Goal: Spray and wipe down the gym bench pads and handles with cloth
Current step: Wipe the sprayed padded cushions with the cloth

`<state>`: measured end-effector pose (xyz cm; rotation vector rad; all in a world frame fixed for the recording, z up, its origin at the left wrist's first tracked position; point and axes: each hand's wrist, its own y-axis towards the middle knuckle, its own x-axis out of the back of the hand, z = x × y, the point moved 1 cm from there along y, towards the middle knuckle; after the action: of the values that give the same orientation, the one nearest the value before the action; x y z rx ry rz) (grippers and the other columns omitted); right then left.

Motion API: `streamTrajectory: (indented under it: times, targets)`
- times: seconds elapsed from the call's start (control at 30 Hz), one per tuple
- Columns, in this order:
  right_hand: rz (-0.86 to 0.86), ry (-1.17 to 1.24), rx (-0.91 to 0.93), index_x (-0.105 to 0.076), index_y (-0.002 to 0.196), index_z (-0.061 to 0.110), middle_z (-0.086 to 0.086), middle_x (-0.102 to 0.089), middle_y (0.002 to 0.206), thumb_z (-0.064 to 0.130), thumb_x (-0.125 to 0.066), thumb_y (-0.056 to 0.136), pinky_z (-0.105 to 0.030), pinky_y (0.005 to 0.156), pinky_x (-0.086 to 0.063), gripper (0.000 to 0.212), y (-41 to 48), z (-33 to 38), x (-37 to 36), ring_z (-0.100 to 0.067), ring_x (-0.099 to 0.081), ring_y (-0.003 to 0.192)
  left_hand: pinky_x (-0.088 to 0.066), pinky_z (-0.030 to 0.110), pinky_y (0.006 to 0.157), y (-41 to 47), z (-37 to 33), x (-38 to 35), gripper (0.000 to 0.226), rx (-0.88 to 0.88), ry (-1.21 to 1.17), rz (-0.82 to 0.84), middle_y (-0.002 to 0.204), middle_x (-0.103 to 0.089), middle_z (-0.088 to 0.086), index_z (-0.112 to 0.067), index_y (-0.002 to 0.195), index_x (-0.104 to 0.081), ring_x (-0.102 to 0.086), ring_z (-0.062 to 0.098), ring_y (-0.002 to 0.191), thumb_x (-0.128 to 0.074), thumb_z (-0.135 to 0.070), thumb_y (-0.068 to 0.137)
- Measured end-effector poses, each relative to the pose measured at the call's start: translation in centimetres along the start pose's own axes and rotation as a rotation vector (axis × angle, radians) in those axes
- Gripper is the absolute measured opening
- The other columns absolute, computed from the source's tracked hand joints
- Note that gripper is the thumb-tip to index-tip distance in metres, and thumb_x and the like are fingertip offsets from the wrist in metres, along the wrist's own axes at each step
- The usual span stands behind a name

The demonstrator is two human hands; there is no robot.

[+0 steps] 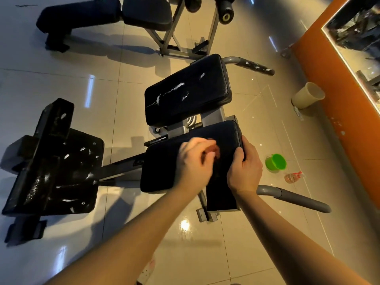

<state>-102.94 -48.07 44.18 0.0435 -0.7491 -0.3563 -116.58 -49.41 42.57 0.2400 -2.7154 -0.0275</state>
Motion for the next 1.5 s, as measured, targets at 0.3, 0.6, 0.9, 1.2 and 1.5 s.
streamTrajectory:
  times: [0.3,0.6,0.9,1.2,1.5]
  targets:
    - [0.002,0.008,-0.013,-0.054,0.142,0.031,0.011,-0.062,0.132,0.032,-0.037,0.106,-0.042,0.106,-0.049,0.04,0.1,-0.4,-0.2,-0.007,-0.056,0.118,-0.046,0.043,0.108,1.2,5.4,3.4,0.025,0.159,0.069,-0.002,0.125,-0.057,-0.009,-0.026,0.123,-0.066,-0.048,0.013,0.125,-0.063,-0.022,0.099]
    - [-0.002,0.001,0.003,-0.054,0.142,0.031,0.012,-0.062,0.132,0.033,-0.037,0.106,-0.041,0.106,-0.049,0.04,0.1,-0.5,-0.2,-0.006,-0.055,0.117,-0.048,0.042,0.104,0.4,9.3,4.2,0.026,0.135,0.107,-0.078,0.124,-0.06,-0.004,-0.023,0.123,-0.067,-0.053,0.018,0.122,-0.063,-0.017,0.099]
    - [-0.005,0.0,-0.001,-0.054,0.144,0.029,0.009,-0.062,0.135,0.035,-0.037,0.105,-0.035,0.106,-0.046,0.043,0.1,-0.6,-0.4,-0.007,-0.054,0.119,-0.054,0.034,0.084,2.8,2.4,5.9,0.025,0.69,-1.045,0.152,0.109,-0.073,0.011,-0.018,0.108,-0.076,-0.07,0.022,0.099,-0.052,-0.024,0.105]
    - [-0.015,-0.009,0.02,-0.055,0.143,0.027,0.006,-0.063,0.132,0.032,-0.037,0.105,-0.038,0.103,-0.05,0.043,0.2,-0.5,-0.4,-0.007,-0.055,0.117,-0.054,0.029,0.081,3.5,-1.0,2.0,0.031,0.477,-0.771,0.146,0.116,-0.067,-0.004,-0.032,0.119,-0.064,-0.063,0.017,0.111,-0.071,-0.019,0.092]
    - [-0.025,0.0,0.024,-0.055,0.143,0.027,0.007,-0.064,0.131,0.028,-0.039,0.105,-0.034,0.1,-0.05,0.041,0.1,-0.5,-0.4,-0.005,-0.055,0.114,-0.039,-0.001,0.084,2.2,0.6,0.6,0.046,0.098,-0.153,-0.106,0.132,-0.045,-0.006,-0.022,0.147,-0.053,-0.038,-0.002,0.115,-0.06,-0.027,0.102]
